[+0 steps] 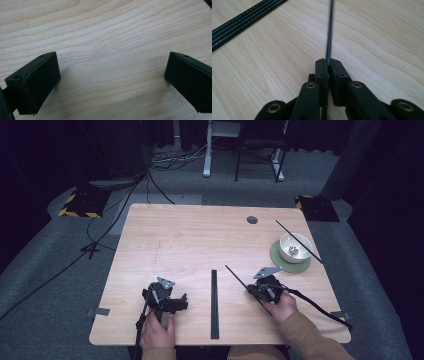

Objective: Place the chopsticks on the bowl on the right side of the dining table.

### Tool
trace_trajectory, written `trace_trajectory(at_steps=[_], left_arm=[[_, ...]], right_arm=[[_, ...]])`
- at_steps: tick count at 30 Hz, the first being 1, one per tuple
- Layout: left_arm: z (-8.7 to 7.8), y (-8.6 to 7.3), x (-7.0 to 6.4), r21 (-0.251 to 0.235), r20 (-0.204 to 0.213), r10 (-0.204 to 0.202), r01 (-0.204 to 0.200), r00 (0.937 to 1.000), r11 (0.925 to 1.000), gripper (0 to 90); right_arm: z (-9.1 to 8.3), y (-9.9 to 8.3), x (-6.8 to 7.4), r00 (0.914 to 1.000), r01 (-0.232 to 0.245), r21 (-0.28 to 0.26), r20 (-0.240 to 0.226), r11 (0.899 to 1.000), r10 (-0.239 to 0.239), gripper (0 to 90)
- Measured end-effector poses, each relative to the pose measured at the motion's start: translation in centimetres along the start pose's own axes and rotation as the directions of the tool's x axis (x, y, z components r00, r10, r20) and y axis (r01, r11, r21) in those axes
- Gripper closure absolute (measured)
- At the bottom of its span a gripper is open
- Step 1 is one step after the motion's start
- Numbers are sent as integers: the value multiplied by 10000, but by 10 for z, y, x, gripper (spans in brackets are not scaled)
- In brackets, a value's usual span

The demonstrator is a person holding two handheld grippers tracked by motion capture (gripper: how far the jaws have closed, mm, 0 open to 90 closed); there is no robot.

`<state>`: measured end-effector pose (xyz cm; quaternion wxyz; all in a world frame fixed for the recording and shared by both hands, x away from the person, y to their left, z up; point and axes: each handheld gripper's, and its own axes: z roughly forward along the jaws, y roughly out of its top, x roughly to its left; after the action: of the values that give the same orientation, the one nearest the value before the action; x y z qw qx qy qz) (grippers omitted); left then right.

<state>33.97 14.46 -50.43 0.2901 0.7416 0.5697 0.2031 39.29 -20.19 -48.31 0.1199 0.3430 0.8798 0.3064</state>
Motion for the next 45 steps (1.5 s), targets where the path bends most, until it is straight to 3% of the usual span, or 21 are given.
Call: trace_trajectory(at_steps=[11, 15, 30, 45], left_arm=[[0, 0, 0, 3, -5, 7, -7, 10000, 10000, 4], [0, 0, 0, 3, -2, 3, -3, 10000, 10000, 4], [0, 0, 0, 5, -1, 5, -5, 10000, 10000, 4], [0, 0, 0, 4, -1, 3, -3, 10000, 10000, 4]], right_arm=[[-1, 0, -1, 9991, 189, 11, 380, 9998, -190, 858], [-11, 2, 0, 9991, 165, -336, 397, 9993, -151, 859], [-69, 9, -14, 9959, 517, -1190, 799, 9915, -424, 860], [-125, 19, -35, 9897, 530, -2098, 1415, 9763, -234, 859]])
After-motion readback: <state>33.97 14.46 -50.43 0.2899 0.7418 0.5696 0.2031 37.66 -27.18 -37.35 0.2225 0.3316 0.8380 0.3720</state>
